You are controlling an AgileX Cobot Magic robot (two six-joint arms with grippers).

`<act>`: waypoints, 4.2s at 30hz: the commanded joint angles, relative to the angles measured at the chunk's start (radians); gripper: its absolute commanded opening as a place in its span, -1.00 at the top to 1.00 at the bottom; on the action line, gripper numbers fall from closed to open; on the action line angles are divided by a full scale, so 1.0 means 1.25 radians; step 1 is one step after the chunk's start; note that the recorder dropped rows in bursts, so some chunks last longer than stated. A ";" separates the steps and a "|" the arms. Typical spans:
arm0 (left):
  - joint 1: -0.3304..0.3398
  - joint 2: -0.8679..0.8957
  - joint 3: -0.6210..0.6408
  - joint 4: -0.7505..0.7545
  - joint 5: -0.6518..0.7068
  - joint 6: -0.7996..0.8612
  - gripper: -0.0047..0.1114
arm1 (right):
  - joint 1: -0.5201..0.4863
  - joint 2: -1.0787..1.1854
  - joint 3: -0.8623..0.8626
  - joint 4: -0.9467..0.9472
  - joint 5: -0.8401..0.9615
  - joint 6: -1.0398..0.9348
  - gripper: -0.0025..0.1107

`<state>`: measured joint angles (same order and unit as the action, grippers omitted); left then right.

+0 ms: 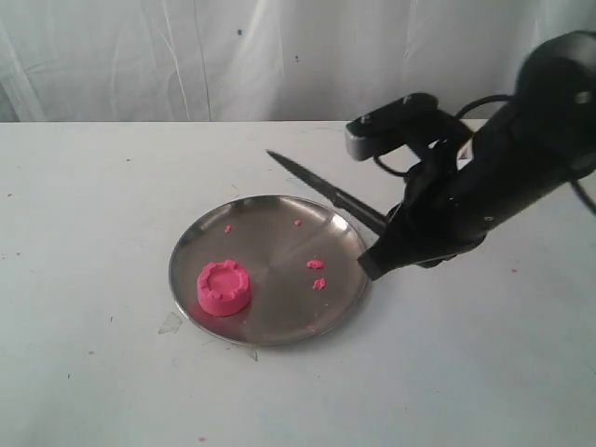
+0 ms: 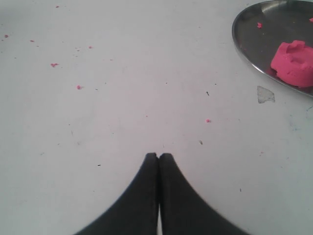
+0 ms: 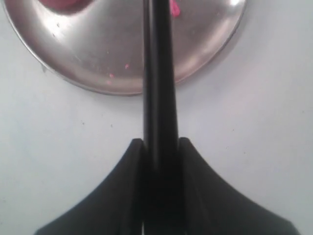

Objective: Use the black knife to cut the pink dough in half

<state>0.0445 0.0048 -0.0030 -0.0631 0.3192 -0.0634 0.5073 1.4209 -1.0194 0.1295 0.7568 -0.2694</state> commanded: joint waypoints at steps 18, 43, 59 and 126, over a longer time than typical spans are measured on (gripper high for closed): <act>-0.007 -0.004 0.002 0.064 -0.126 0.150 0.92 | 0.000 -0.169 0.126 0.124 -0.177 -0.017 0.96; -0.007 0.171 -0.228 -0.177 -0.632 0.185 0.92 | 0.000 -0.160 0.124 0.190 -0.171 -0.042 0.96; -0.241 0.734 -0.356 -0.022 -0.329 0.389 0.92 | 0.000 -0.017 0.133 0.188 -0.211 -0.125 0.96; -0.333 1.429 -0.791 -0.186 -0.118 0.357 0.92 | 0.000 0.045 0.136 0.153 -0.303 -0.089 0.96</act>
<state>-0.3681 1.7933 -0.9891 -0.2418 0.1844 0.3775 0.5073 1.4836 -0.8516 0.3147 0.3886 -0.3863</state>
